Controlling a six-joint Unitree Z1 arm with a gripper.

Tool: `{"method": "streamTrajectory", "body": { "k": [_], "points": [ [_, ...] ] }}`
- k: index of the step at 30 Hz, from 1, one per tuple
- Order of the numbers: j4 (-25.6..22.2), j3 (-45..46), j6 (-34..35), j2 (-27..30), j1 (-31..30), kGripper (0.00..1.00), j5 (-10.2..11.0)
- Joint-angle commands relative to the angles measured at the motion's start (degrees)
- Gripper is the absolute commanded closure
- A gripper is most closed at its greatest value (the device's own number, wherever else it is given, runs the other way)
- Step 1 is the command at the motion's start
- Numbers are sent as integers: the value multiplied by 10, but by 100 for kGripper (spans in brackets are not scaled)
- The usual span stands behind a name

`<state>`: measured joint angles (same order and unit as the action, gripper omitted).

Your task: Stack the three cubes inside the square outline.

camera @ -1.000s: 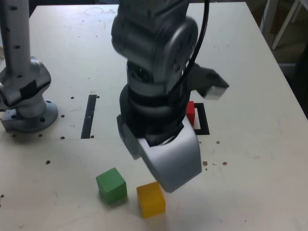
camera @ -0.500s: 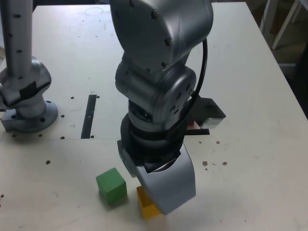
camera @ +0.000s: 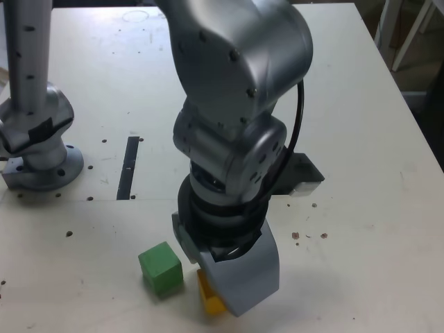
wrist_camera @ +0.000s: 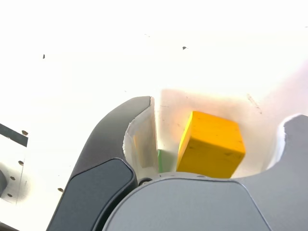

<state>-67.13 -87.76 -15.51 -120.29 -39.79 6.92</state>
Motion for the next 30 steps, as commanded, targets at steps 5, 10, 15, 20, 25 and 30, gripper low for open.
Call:
{"method": "streamTrajectory", "body": {
  "k": [5, 10, 15, 20, 25, 30],
  "points": [
    [12, 10, 17, -5, -3, 34, 2],
    [16, 10, 30, -5, -10, 48, 9],
    [9, 8, 34, -5, -13, 58, 10],
    [5, 7, 34, -6, -13, 61, 11],
    [-7, 1, 35, -7, -12, 61, 15],
    [-45, -28, 35, -5, -4, 62, 31]
  ]
}}
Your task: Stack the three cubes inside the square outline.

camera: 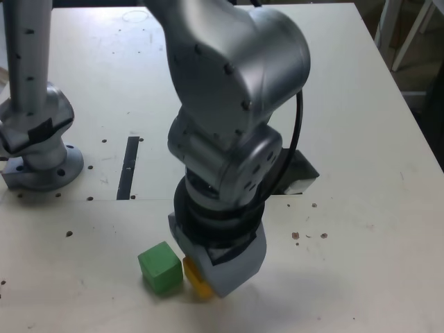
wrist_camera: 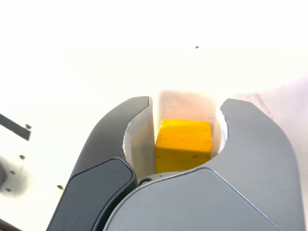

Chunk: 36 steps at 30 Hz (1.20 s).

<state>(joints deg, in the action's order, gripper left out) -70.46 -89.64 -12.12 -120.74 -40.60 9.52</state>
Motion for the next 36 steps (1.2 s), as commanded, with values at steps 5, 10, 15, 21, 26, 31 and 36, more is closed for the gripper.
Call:
{"method": "streamTrajectory", "body": {
  "k": [5, 10, 15, 21, 26, 31, 36],
  "points": [
    [-53, -53, 2, 6, 36, 62, 17],
    [-75, -85, 18, 18, 102, 61, 17],
    [-92, -90, 50, 42, 169, 61, 13],
    [-98, -88, 79, 69, 245, 61, -13],
    [-101, -83, 95, 72, 302, 61, -50],
    [-103, -75, 113, 67, 331, 61, -57],
    [-104, -72, 123, 58, 348, 62, -56]
  ]
}}
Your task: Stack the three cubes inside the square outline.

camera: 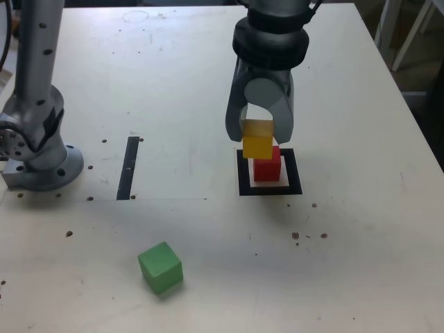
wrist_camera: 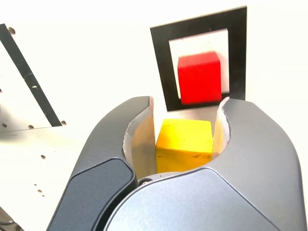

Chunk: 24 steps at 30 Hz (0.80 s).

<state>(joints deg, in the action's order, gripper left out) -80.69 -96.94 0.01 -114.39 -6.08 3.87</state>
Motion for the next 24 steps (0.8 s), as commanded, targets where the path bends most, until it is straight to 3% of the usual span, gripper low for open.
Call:
{"method": "streamTrajectory", "body": {
  "k": [1, 24],
  "points": [
    [-2, 2, 1, -7, 6, 62, 0],
    [6, -13, -6, -42, 47, 62, 1]
  ]
}}
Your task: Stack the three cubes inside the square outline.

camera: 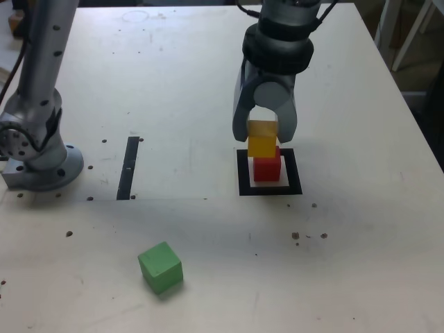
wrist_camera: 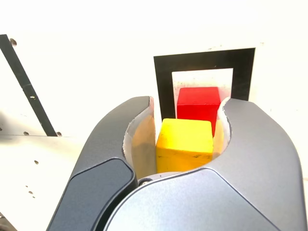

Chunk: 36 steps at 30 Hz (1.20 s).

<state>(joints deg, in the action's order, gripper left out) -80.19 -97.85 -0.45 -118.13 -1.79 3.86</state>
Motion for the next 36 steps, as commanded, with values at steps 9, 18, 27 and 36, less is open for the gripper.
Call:
{"method": "streamTrajectory", "body": {
  "k": [9, 18, 27, 36],
  "points": [
    [3, -9, -4, -10, 10, 61, 3],
    [7, -8, -4, -17, 10, 61, 3],
    [17, -8, -7, -21, 10, 26, 1],
    [22, 0, -10, -20, 10, 1, 3]
  ]
}}
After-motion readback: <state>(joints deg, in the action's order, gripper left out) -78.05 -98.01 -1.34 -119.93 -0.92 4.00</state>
